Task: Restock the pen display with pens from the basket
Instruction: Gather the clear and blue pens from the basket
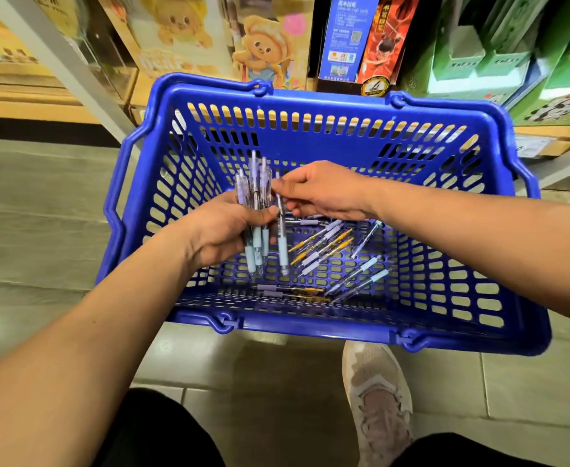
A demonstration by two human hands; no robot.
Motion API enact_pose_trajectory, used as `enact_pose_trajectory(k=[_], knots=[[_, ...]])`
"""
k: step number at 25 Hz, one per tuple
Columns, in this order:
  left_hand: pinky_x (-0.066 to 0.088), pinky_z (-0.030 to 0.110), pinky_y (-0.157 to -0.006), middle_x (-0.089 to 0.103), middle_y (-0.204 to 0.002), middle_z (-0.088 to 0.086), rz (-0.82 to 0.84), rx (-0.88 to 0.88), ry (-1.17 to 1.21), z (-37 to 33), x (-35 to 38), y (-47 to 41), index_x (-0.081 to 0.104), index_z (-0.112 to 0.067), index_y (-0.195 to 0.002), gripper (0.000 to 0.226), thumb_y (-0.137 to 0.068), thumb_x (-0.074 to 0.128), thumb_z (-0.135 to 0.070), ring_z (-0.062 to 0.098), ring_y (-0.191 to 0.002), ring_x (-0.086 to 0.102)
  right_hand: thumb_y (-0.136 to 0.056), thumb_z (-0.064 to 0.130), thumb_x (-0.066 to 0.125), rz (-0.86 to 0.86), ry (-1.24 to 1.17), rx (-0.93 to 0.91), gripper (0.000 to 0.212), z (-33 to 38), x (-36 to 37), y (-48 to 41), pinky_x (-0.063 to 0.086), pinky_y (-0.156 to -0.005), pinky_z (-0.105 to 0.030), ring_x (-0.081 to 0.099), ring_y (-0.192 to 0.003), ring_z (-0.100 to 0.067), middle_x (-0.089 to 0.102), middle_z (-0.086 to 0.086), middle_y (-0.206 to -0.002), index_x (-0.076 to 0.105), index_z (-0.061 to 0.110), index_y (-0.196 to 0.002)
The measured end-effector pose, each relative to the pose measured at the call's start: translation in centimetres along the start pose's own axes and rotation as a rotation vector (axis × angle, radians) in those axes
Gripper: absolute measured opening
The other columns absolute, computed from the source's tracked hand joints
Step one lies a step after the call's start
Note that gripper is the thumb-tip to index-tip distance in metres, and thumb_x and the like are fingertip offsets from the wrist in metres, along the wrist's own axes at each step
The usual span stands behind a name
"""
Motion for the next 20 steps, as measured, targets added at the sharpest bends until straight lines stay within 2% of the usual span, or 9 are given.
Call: enact_pose_trajectory(k=[3,10,13,15,16,17,18,20], knots=[[0.063,0.038,-0.074,0.076,-0.108,0.015,-0.033,-0.057,-0.019,0.2,-0.3,0.3,0.069,-0.005,-0.117,0.029,-0.091,0.062,0.004,0.025,-0.092,0.076,-0.091,0.022,0.073,-0.054,-0.125,-0.013,0.019,0.5,0.8,-0.3,0.057,-0.069,-0.017,0.067,-0.069,-0.008,0.069,0.000,-0.073,0.073,0.010,-0.106],[0.063,0.036,-0.076,0.076,-0.112,0.015,-0.035,-0.076,-0.074,0.4,-0.1,0.8,0.068,-0.006,-0.121,0.052,-0.070,0.076,-0.004,0.026,-0.102,0.075,-0.093,0.021,0.071,-0.037,-0.183,0.044,0.027,0.1,0.9,-0.4,0.058,-0.075,-0.020,0.070,-0.076,-0.010,0.072,-0.004,-0.083,0.071,0.004,-0.114],[0.062,0.034,-0.067,0.077,-0.110,0.015,-0.030,-0.081,-0.033,0.5,0.0,0.6,0.069,-0.006,-0.119,0.047,-0.073,0.077,-0.010,0.024,-0.097,0.076,-0.094,0.017,0.069,0.032,-0.252,0.065,0.019,0.1,0.8,-0.4,0.058,-0.075,-0.020,0.071,-0.078,-0.010,0.073,-0.003,-0.080,0.071,0.006,-0.109],[0.062,0.034,-0.066,0.077,-0.108,0.014,-0.061,-0.082,-0.013,0.4,0.1,0.3,0.071,-0.007,-0.116,0.042,-0.075,0.076,-0.011,0.024,-0.094,0.077,-0.095,0.012,0.067,0.103,-0.363,0.073,0.014,0.0,0.1,-0.6,0.059,-0.077,-0.022,0.072,-0.083,-0.012,0.075,-0.007,-0.086,0.072,0.004,-0.106],[0.062,0.034,-0.065,0.078,-0.106,0.013,-0.078,-0.081,-0.011,0.3,0.1,0.2,0.071,-0.007,-0.115,0.040,-0.075,0.075,-0.011,0.023,-0.092,0.077,-0.095,0.012,0.066,0.116,-0.339,0.092,0.014,-0.4,-0.6,-0.8,0.060,-0.079,-0.024,0.073,-0.087,-0.014,0.076,-0.011,-0.092,0.073,0.005,-0.105],[0.062,0.034,-0.065,0.078,-0.105,0.012,-0.090,-0.080,-0.011,0.2,0.0,0.0,0.071,-0.006,-0.113,0.039,-0.075,0.075,-0.011,0.022,-0.090,0.077,-0.096,0.012,0.065,0.097,-0.179,0.123,0.014,-0.9,-1.4,-0.9,0.061,-0.083,-0.027,0.072,-0.090,-0.016,0.076,-0.014,-0.100,0.073,0.007,-0.105],[0.062,0.034,-0.064,0.078,-0.105,0.012,-0.093,-0.080,-0.011,0.0,-0.1,-0.1,0.072,-0.005,-0.111,0.037,-0.075,0.074,-0.012,0.022,-0.090,0.077,-0.096,0.013,0.065,0.068,0.138,0.170,0.013,-1.7,-2.4,-0.9,0.061,-0.085,-0.029,0.071,-0.090,-0.016,0.075,-0.016,-0.107,0.073,0.009,-0.106],[0.062,0.035,-0.064,0.078,-0.107,0.012,-0.080,-0.081,0.001,-0.2,-0.2,-0.2,0.070,-0.005,-0.108,0.034,-0.076,0.073,-0.014,0.022,-0.092,0.077,-0.096,0.016,0.067,0.139,0.973,0.341,0.015,-4.3,-4.1,-0.7,0.061,-0.086,-0.031,0.070,-0.089,-0.015,0.073,-0.011,-0.113,0.072,0.013,-0.109]])
Point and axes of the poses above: each hand's wrist, its own y-axis away from the middle knuckle, its own x-axis out of the palm, z = x × y, the point moved 2 cm from there along -y, towards the middle knuckle
